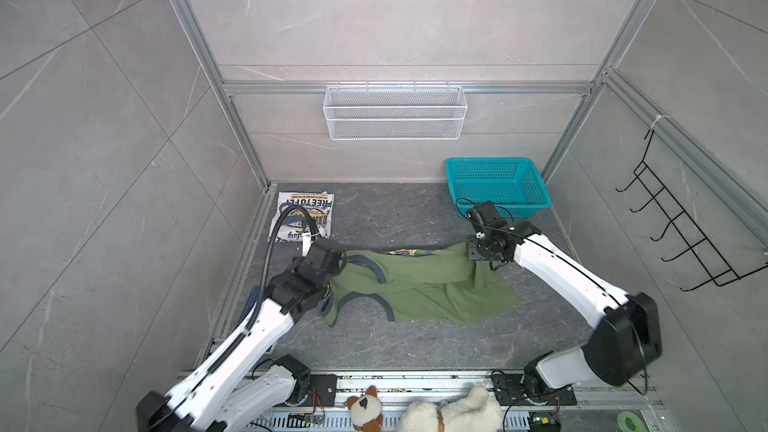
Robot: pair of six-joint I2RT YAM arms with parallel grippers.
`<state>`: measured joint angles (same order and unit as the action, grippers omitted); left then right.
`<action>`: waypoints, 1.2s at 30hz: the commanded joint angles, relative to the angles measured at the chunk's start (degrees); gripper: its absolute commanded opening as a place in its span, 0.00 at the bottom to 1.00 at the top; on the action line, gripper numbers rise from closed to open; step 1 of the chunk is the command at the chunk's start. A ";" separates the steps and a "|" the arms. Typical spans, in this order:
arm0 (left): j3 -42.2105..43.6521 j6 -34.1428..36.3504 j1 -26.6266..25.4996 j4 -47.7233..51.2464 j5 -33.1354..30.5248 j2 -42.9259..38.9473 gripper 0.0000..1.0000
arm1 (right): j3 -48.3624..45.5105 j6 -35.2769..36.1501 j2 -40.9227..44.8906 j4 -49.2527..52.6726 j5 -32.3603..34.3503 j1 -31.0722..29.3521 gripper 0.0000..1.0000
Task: Fold and stack the tank tops
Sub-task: 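Grasp the green tank top with both grippers and spread it flat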
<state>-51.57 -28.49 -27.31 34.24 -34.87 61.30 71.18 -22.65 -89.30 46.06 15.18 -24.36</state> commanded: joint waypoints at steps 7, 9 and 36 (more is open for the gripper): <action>-11.45 1.89 10.07 -1.63 11.61 20.28 0.00 | -0.70 0.14 -0.49 -5.34 -1.87 1.85 0.60; -11.93 1.88 10.38 -1.88 11.67 22.08 0.00 | -4.63 0.24 0.56 -6.30 -3.41 2.79 0.62; -8.99 -7.62 -5.51 -6.46 32.12 29.87 0.64 | -5.56 -3.13 -5.15 -14.63 -8.75 5.45 0.13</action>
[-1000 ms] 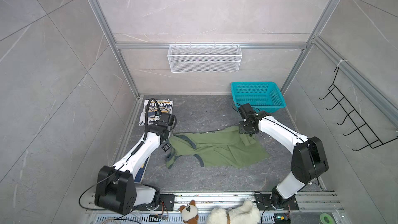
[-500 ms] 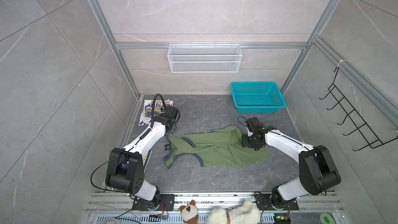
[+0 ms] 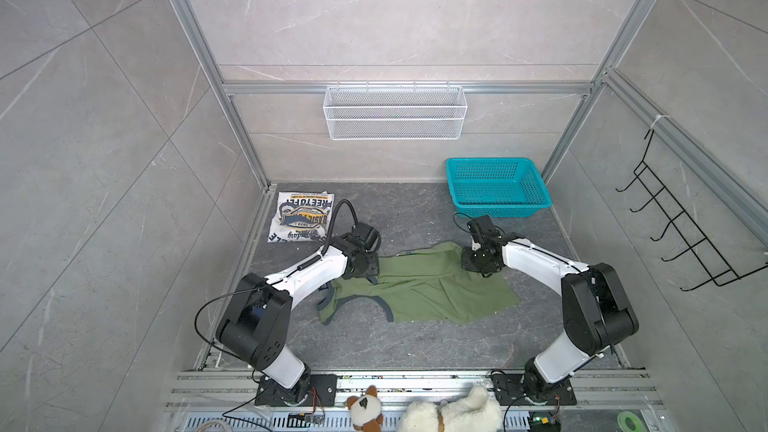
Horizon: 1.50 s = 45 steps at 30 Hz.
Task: Fold and stack the tank tops
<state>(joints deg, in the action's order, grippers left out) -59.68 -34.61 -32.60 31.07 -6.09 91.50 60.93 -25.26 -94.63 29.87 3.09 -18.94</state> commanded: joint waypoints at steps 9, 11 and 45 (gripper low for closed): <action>-0.37 -2.62 -1.41 -7.66 7.09 3.30 0.60 | 15.12 0.36 -7.27 4.55 10.09 4.46 0.12; -1.77 -2.57 -1.55 -6.32 7.84 4.89 0.55 | 15.99 0.71 -8.77 4.10 10.24 5.69 0.13; -3.10 -2.13 -3.73 -9.43 7.65 7.86 0.43 | -3.26 -6.18 1.69 -7.19 -9.18 23.70 0.67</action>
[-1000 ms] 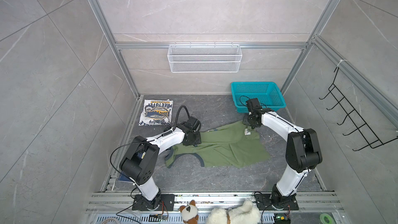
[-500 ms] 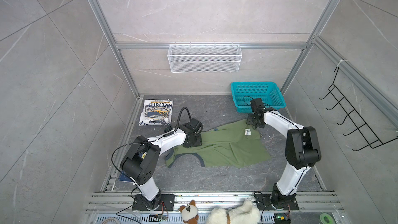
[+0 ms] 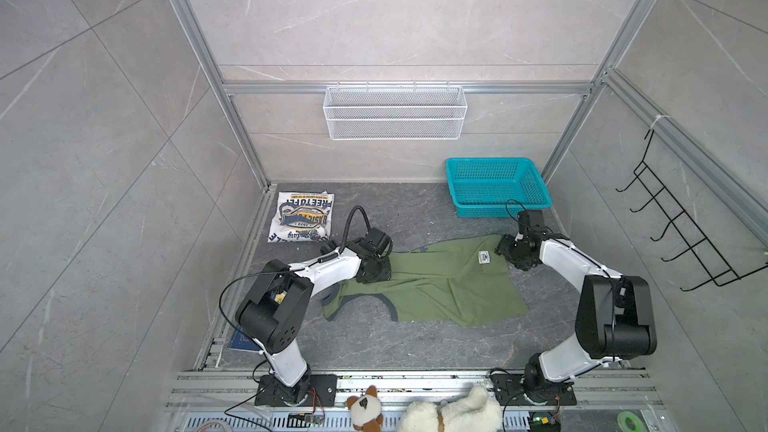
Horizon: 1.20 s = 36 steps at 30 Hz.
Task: Fold and stack the tank tops
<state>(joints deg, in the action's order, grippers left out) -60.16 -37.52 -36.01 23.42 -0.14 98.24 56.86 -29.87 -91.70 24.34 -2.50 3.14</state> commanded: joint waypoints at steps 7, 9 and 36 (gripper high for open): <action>-4.50 0.70 -1.15 -1.85 1.76 3.32 0.45 | -1.72 -2.29 0.50 -2.21 -3.10 2.94 0.69; -4.91 0.72 -1.17 -1.75 1.81 4.43 0.42 | -2.89 -2.69 0.94 -2.70 -3.23 3.21 0.69; -8.15 0.83 -1.17 1.65 -1.00 -1.40 0.02 | -9.41 -4.01 -4.31 -8.74 -15.96 6.82 0.37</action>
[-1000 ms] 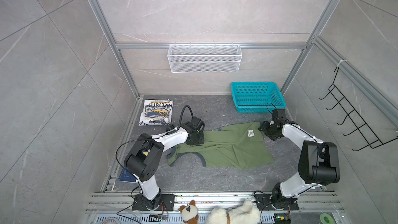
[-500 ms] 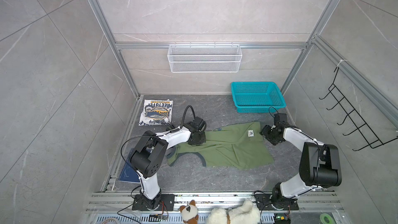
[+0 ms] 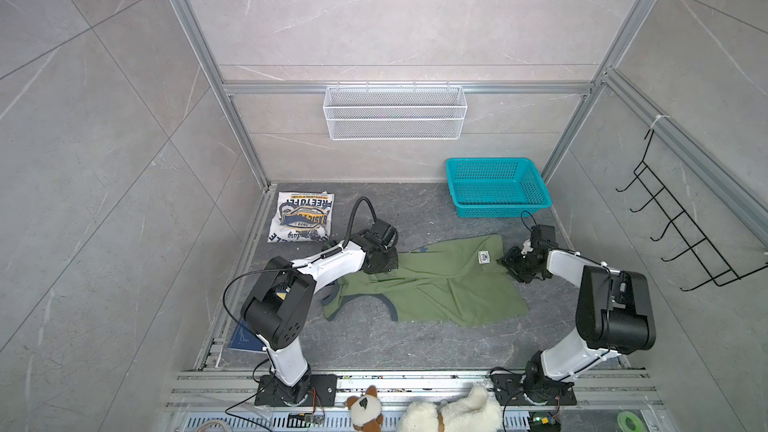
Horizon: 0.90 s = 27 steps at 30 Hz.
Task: Fold and stack the tank tops
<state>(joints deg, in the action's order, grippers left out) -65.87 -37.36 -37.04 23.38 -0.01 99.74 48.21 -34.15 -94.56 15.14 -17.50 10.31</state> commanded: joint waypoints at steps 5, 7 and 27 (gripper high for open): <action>-3.98 1.98 -0.14 4.86 -3.19 -6.39 0.00 | 0.02 1.59 7.94 5.67 4.30 -1.51 0.13; -4.09 2.47 -0.19 5.74 -4.59 -9.45 0.00 | 1.59 2.62 13.31 9.44 6.88 -2.76 0.08; -13.71 11.88 -0.24 17.76 -3.52 -55.02 0.00 | 33.78 6.61 53.10 33.68 0.69 -3.24 0.00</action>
<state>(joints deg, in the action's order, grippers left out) -76.42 -28.73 -37.47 38.48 -5.78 47.94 77.03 -29.12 -44.14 43.92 -16.82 6.96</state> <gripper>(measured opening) 0.070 0.046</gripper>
